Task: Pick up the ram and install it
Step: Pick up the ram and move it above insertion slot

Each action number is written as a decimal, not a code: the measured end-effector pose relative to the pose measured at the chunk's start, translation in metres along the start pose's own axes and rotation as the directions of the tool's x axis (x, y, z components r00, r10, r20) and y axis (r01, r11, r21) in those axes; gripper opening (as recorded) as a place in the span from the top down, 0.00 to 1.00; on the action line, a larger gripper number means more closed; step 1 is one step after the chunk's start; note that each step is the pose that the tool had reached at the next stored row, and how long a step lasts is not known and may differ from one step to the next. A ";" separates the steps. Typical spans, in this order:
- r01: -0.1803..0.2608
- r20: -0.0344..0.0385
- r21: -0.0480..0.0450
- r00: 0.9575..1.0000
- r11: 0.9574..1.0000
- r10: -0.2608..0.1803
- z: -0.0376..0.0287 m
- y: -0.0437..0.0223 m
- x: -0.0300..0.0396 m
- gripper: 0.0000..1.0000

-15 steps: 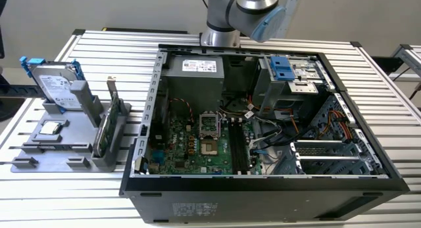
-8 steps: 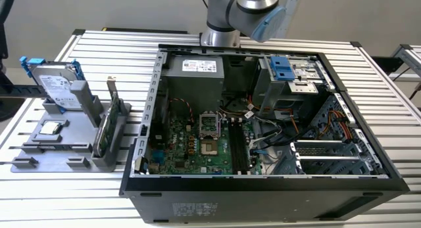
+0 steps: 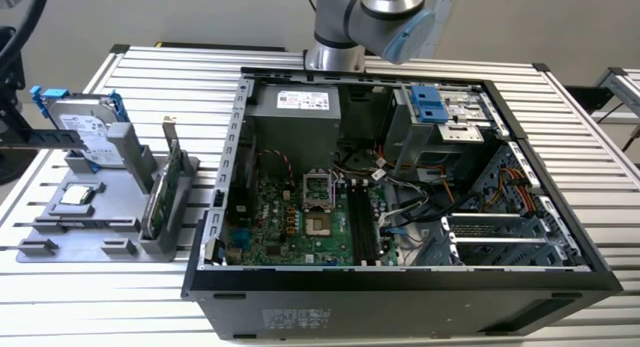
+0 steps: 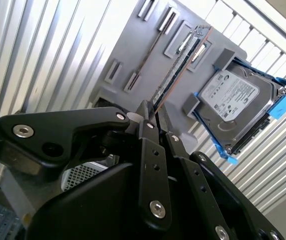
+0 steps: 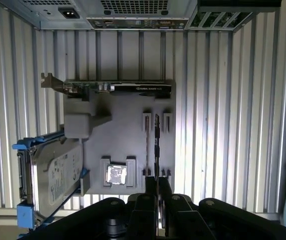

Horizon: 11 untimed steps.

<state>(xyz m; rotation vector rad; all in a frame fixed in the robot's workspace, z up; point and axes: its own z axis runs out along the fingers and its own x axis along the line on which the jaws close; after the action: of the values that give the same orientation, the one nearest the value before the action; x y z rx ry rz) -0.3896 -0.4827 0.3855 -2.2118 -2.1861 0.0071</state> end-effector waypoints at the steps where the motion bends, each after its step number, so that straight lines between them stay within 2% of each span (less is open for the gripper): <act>1: 0.000 0.000 0.000 1.000 1.000 0.000 -0.0001 0.0014 0.0000 1.00; 11: 0.000 0.000 0.000 1.000 1.000 0.000 -0.0004 0.0129 0.0001 1.00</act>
<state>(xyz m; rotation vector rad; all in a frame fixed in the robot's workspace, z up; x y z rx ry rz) -0.3766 -0.4827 0.3856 -2.2117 -2.1861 0.0073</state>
